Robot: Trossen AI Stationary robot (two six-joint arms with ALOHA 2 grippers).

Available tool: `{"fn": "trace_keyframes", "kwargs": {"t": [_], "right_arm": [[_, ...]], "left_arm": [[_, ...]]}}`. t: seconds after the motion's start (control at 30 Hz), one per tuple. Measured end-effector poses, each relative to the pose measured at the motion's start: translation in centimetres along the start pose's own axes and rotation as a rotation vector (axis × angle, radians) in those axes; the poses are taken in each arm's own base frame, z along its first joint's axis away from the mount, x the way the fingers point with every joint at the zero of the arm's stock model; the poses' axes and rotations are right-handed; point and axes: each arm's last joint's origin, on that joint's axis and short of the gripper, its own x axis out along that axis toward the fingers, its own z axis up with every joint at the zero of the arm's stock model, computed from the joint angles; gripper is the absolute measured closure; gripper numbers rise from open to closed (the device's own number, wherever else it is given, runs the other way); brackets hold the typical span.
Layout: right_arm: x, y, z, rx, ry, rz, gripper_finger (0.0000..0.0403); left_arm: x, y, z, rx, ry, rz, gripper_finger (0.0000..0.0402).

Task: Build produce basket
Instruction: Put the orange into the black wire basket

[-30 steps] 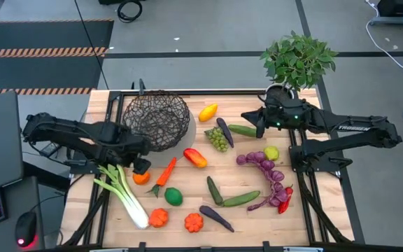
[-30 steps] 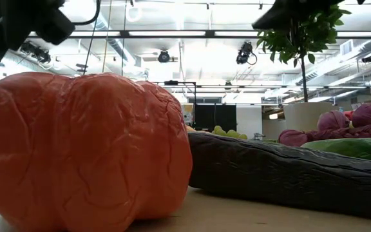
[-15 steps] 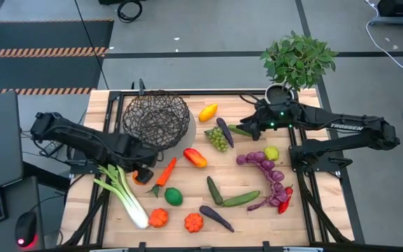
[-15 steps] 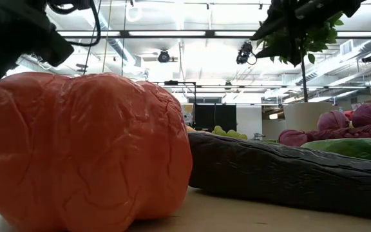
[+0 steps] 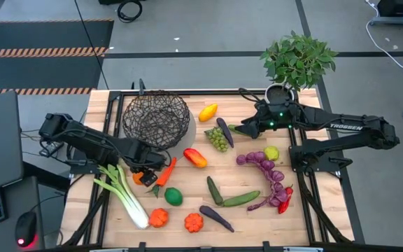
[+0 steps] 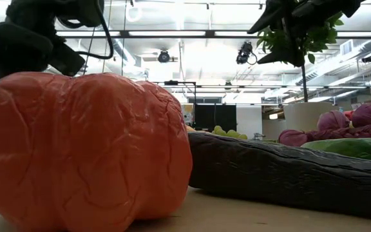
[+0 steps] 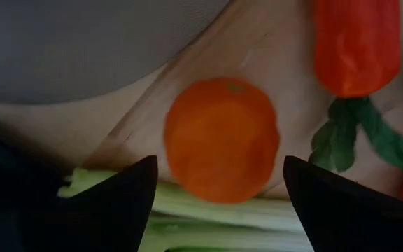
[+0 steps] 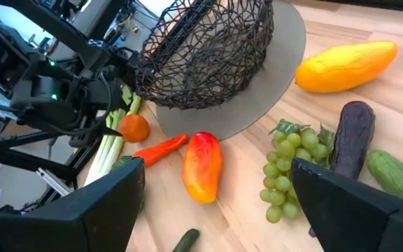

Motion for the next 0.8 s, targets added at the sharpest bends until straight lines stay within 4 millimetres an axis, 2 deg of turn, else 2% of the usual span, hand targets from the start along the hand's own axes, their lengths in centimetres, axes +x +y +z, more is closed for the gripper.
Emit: {"fn": "trace_keyframes", "kwargs": {"t": [0.27,0.57,0.8], "right_arm": [[0.0,0.0,-0.1,0.0,0.007,-0.002,0.0041],[0.0,0.0,-0.2,0.016,0.017,0.003,0.0041],[0.0,0.0,-0.2,-0.014,0.023,-0.002,0.0041]], "left_arm": [[1.1,-0.9,0.8,0.048,-0.003,-0.047,0.0085],[4.3,0.4,-0.1,-0.017,0.125,-0.09,0.0085],[4.6,-0.1,0.3,-0.019,0.087,-0.159,0.0087]]}}
